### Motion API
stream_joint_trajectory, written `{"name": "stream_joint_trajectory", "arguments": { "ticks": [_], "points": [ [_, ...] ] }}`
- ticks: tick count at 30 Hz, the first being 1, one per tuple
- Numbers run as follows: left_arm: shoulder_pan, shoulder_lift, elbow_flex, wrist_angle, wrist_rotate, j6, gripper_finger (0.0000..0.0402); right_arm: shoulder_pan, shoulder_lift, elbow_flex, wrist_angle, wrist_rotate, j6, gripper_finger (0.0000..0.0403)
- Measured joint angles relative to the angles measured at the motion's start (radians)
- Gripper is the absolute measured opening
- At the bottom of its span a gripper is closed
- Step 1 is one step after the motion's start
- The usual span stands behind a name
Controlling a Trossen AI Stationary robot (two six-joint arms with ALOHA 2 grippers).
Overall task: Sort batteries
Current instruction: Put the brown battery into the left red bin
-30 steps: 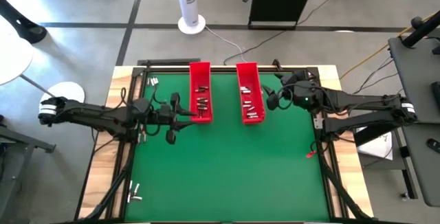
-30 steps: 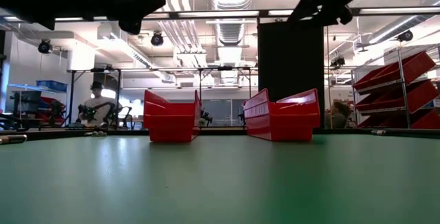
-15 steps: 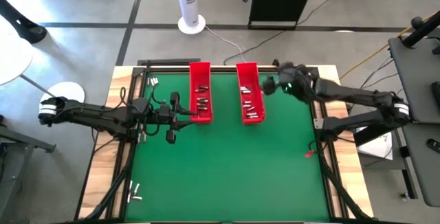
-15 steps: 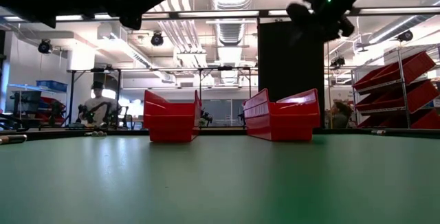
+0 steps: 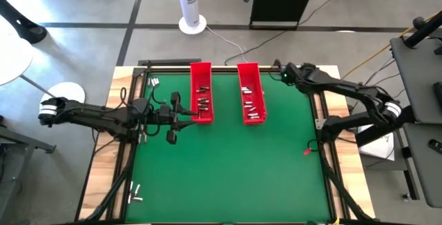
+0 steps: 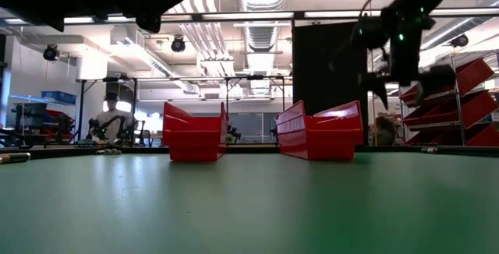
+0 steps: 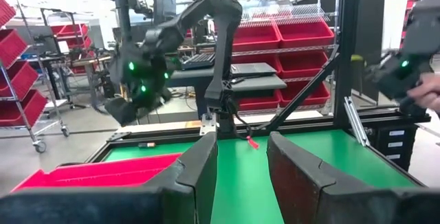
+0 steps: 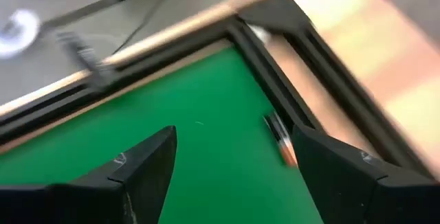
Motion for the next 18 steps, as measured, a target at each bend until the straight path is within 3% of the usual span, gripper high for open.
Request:
{"name": "stream_joint_trajectory", "arguments": {
  "ticks": [6, 9, 18],
  "points": [
    [0.000, 0.000, 0.000, 0.001, 0.000, -0.007, 0.0110, -0.002, 0.073, -0.106, 0.004, 0.048, 0.460, 0.0263],
    [0.000, 0.000, 0.000, 0.000, 0.000, -0.010, 0.0110, -0.009, 0.120, -0.136, 0.028, 0.052, 0.586, 0.0255],
    [0.000, 0.000, 0.000, -0.006, 0.001, -0.029, 0.0110, -0.127, 0.275, -0.132, 0.137, -0.016, 0.377, 0.0257]
  ]
}}
